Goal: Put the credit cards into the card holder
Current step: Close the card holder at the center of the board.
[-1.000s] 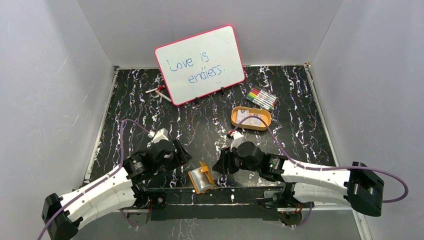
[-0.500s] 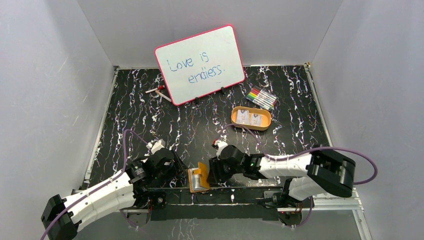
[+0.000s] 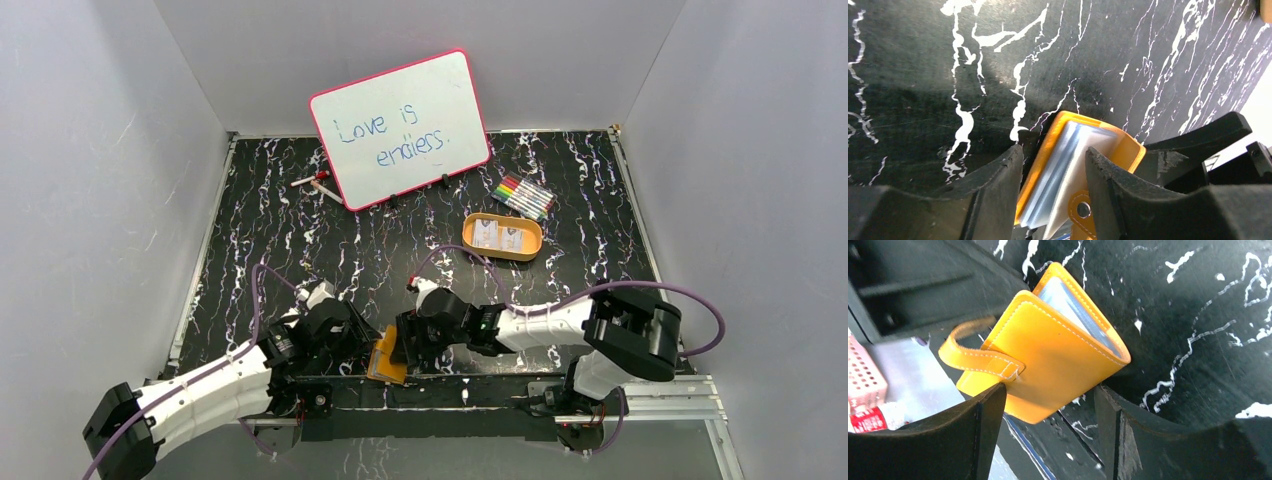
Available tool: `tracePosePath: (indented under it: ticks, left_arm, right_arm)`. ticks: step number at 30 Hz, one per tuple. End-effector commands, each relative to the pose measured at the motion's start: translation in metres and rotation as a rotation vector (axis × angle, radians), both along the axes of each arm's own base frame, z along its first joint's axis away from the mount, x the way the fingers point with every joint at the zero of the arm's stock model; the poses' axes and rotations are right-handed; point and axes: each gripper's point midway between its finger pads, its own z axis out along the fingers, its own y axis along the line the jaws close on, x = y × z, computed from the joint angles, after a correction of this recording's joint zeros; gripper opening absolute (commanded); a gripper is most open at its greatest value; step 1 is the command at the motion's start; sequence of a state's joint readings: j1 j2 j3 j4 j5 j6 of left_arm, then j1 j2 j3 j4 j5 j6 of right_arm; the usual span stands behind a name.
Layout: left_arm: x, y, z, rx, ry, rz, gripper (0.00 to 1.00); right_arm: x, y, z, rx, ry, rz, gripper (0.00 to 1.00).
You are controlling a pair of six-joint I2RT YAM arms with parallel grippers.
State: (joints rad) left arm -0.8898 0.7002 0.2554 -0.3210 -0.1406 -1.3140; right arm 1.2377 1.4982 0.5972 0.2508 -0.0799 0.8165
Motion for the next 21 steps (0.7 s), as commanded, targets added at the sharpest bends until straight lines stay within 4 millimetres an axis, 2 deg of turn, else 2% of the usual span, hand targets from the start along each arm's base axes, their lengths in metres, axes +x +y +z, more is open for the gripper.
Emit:
tracePosePath:
  ticks: [1,7,13,15,18,21]
  left_arm:
    - [-0.008,-0.008,-0.01,-0.057,0.046,-0.011,0.43]
    - [-0.013,-0.008,-0.02,-0.083,0.071,0.0,0.31]
    - [-0.016,-0.012,-0.028,-0.124,0.082,0.005,0.24]
    - [-0.016,-0.013,-0.03,-0.136,0.085,0.003,0.23]
    - [-0.016,-0.015,-0.03,-0.14,0.087,-0.003,0.22]
    - [-0.016,-0.016,-0.029,-0.138,0.085,-0.011,0.22]
  right_arm:
    - [0.009,0.01,-0.01,-0.033,0.026,-0.076,0.73]
    - [0.011,0.023,-0.018,-0.021,0.094,-0.104,0.71]
    - [0.013,0.034,-0.01,0.068,0.128,-0.131,0.68]
    - [0.013,0.038,-0.008,0.079,0.129,-0.122,0.61]
    - [0.013,0.042,-0.005,0.113,0.128,-0.113,0.45]
    - [0.014,0.044,0.002,0.154,0.115,-0.11,0.34]
